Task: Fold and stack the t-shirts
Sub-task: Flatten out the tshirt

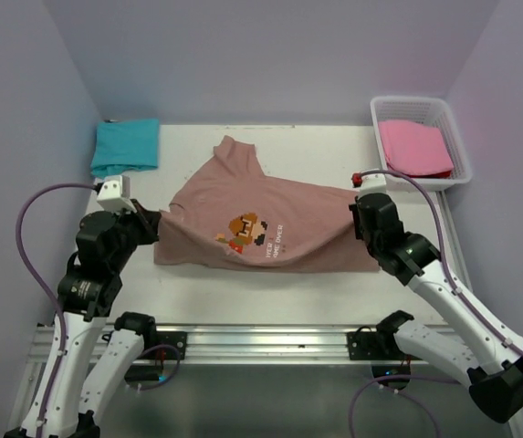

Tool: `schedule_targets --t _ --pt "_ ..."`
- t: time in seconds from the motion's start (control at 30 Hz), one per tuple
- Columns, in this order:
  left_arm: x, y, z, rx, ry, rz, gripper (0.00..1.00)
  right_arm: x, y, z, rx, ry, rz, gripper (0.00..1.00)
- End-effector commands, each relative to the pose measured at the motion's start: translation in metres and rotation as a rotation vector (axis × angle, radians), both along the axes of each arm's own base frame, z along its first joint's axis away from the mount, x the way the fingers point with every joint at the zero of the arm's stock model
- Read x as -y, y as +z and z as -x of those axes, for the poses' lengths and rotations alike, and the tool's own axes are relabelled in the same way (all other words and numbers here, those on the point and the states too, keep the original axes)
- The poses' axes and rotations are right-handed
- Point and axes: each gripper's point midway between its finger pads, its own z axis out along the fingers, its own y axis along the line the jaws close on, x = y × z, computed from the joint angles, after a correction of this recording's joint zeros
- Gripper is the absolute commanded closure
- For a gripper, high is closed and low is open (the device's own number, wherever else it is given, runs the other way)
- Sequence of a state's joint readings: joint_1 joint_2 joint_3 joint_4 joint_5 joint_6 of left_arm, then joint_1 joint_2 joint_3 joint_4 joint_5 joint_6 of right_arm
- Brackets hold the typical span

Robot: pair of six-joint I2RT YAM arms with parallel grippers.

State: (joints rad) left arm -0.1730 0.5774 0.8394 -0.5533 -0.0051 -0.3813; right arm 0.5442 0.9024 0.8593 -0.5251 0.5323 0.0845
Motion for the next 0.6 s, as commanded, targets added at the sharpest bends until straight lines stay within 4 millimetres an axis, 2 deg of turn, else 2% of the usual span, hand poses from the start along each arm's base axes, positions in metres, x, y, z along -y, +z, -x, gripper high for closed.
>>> schedule_targets --t 0.0,0.1,0.13,0.23,0.4,0.47,0.57 --pt "0.003 -0.034 0.022 -0.142 -0.004 0.033 1.00 0.009 -0.017 0.014 -0.068 -0.033 0.020 1.00" --pt "0.005 -0.030 0.032 -0.155 -0.017 0.049 1.00 0.012 -0.017 0.019 -0.095 -0.047 0.018 1.00" --pt "0.004 -0.021 0.034 -0.138 -0.014 0.051 1.00 0.012 -0.017 0.021 -0.103 -0.057 0.009 1.00" --pt "0.001 -0.009 0.042 -0.122 -0.013 0.045 1.00 0.015 -0.011 0.027 -0.109 -0.078 -0.017 1.00" --pt "0.007 -0.007 0.052 -0.140 -0.054 0.059 1.00 0.018 -0.011 0.044 -0.159 -0.092 -0.044 1.00" --pt "0.007 -0.007 0.055 -0.145 -0.055 0.060 1.00 0.022 -0.005 0.048 -0.142 -0.103 -0.046 1.00" --pt "0.004 -0.005 0.059 -0.147 -0.044 0.054 1.00 0.019 0.005 0.048 -0.125 -0.079 -0.062 1.00"
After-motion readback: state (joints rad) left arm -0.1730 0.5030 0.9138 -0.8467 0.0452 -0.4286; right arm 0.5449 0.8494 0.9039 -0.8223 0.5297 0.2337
